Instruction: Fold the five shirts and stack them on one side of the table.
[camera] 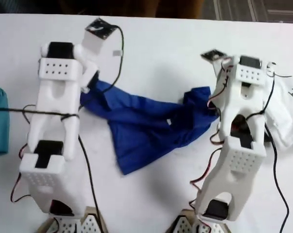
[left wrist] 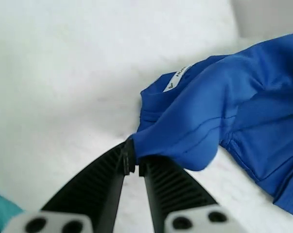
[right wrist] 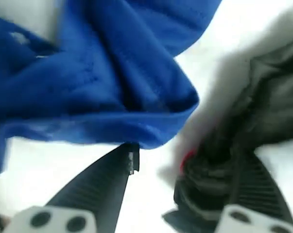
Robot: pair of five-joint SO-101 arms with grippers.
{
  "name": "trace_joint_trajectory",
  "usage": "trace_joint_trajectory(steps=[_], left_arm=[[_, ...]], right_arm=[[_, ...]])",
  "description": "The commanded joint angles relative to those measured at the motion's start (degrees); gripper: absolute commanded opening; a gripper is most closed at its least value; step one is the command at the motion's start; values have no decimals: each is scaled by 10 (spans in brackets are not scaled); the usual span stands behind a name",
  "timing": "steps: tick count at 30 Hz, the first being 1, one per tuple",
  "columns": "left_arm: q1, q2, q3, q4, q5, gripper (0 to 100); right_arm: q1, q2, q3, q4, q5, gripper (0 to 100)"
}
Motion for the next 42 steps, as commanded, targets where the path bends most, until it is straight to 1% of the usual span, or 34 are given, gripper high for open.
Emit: trace_joint_trajectory(steps=[1,4,10,13,17,20,26,30,33,38,40,42], left_arm=[[5,-7,-18,-1,4,28],[4,-7,-18,-2,4,28],[4,-6,-17,-2,5,27],[4,-4,-17,-2,5,27],[6,-3,-16,-2,5,27],[5,-3,-15,-9,5,27],[6,-3,-16,-22,5,27],[5,-3,-17,-22,5,27],[4,-3,-17,-22,4,27],[4,-3,-17,-21,4,27],[4,-3,-17,-21,4,27],[4,-3,-17,-21,4,27]], right_arm=[[-13,-73,-42,30,-44,311],[-56,-172,26,29,-48,311],[-163,-357,265,29,-161,311],[-202,-393,343,5,-195,311],[-211,-383,421,-65,-224,311],[-212,-371,439,-95,-240,311],[-212,-320,440,-155,-243,311],[-213,-293,436,-165,-244,303],[-217,-292,436,-165,-263,233],[-212,-292,436,-165,-265,9],[-207,-293,436,-165,-265,42],[-202,-293,432,-164,-265,42]])
